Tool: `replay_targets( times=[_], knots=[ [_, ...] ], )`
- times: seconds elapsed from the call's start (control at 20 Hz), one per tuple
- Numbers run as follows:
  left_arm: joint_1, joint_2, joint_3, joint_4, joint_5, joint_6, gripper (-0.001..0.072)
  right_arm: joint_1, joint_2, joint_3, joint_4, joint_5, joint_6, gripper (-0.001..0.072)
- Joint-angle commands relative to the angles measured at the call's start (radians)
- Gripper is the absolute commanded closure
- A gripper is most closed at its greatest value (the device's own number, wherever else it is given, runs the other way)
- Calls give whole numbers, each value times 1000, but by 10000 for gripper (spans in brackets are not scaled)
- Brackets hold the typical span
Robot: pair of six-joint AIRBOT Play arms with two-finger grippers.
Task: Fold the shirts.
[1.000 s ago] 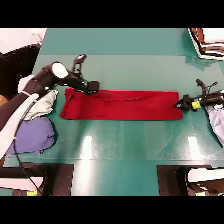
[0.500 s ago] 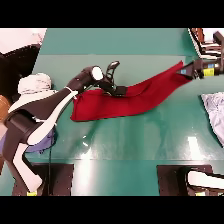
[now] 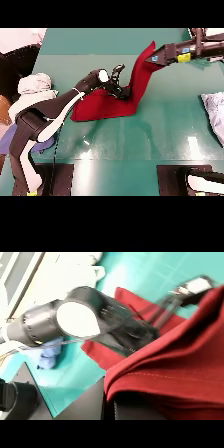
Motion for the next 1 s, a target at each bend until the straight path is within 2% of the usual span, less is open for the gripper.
replay_targets(
  times=[0.0, 0.2, 0.35, 0.4, 0.45, 0.55, 0.6, 0.65, 0.8, 0.95],
  knots=[
    [48, 23, 49, 47, -79, 6, 679, 97, -14, 14, 4, -69, 3, 695],
    [230, 198, 62, 265, -223, 6, 679, 217, -73, 15, 4, -143, 3, 695],
    [390, 343, 62, 353, -266, 41, 679, 367, -158, 15, 2, -283, -5, 693],
    [439, 385, 62, 359, -266, 40, 678, 417, -195, 15, 2, -342, -12, 667],
    [480, 420, 62, 359, -267, 40, 678, 468, -242, 28, -6, -396, -12, 546],
    [534, 464, 62, 359, -286, 40, 678, 540, -350, 111, -34, -423, -19, 381],
    [551, 475, 61, 359, -302, 41, 678, 562, -401, 166, -47, -407, -23, 259],
    [561, 483, 61, 359, -322, 48, 678, 570, -439, 216, -76, -366, -23, 209],
    [564, 494, 61, 358, -369, 74, 678, 521, -487, 307, -279, -161, 124, 212],
    [564, 501, 62, 351, -379, 77, 678, 398, -442, 236, -322, -30, 127, 212]
  ],
)
